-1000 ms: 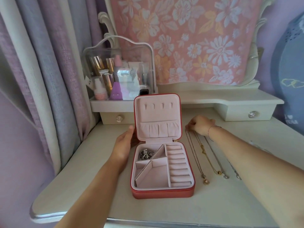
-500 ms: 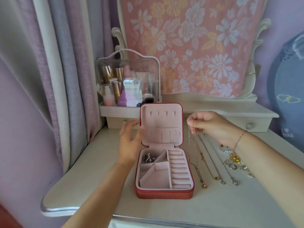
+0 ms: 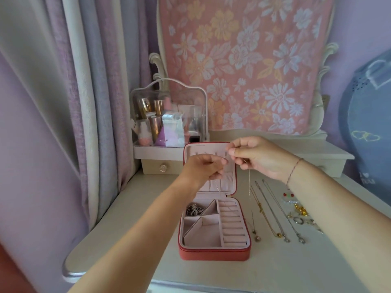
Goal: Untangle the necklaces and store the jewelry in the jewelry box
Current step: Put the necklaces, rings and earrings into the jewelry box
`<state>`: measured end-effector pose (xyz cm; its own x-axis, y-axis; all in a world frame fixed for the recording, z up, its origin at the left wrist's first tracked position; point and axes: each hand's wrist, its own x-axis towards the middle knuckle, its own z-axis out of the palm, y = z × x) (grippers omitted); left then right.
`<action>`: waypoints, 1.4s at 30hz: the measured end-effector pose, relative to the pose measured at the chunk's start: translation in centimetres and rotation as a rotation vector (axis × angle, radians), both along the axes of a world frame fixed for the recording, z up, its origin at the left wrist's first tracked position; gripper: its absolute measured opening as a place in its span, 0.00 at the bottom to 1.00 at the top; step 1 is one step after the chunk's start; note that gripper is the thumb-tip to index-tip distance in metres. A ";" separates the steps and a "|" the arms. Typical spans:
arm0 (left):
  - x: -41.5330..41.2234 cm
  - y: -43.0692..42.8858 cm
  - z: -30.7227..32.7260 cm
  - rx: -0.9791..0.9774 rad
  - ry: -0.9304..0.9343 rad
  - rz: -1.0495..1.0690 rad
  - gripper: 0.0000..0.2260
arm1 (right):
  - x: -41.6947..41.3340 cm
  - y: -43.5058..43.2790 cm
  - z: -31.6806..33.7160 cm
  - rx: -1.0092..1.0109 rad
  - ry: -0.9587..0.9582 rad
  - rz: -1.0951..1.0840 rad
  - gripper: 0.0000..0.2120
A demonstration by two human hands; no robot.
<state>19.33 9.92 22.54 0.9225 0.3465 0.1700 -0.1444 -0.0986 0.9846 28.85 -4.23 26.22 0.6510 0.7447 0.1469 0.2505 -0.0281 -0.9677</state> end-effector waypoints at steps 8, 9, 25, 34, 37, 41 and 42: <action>-0.6 3.8 0.6 -0.002 -0.058 0.219 0.06 | 0.1 0.1 -0.8 -0.100 -0.078 -0.080 0.05; -0.6 4.1 0.7 0.007 -0.066 0.214 0.06 | 0.0 0.3 -0.5 -0.070 -0.083 -0.086 0.05; 2.5 6.6 -1.5 -0.054 -0.143 0.511 0.08 | 0.0 7.0 -3.5 0.165 -0.023 -0.376 0.09; 4.8 6.4 -3.4 0.089 -0.180 0.757 0.07 | 0.8 10.4 -6.4 0.038 -0.266 -0.651 0.12; 5.0 5.8 -3.6 0.130 -0.179 0.786 0.06 | 0.7 10.8 -6.5 -0.031 -0.335 -0.720 0.16; 5.2 5.8 -3.8 0.198 -0.174 0.827 0.06 | 0.0 11.1 -6.4 -0.108 -0.378 -0.767 0.23; 5.2 5.7 -4.0 0.204 -0.163 0.835 0.05 | 0.0 11.1 -6.7 -0.133 -0.377 -0.763 0.22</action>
<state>24.55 15.63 18.58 0.3395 0.8467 0.4096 -0.0837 -0.4065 0.9098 28.84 6.90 19.57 0.9056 0.1502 0.3967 0.4213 -0.4266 -0.8003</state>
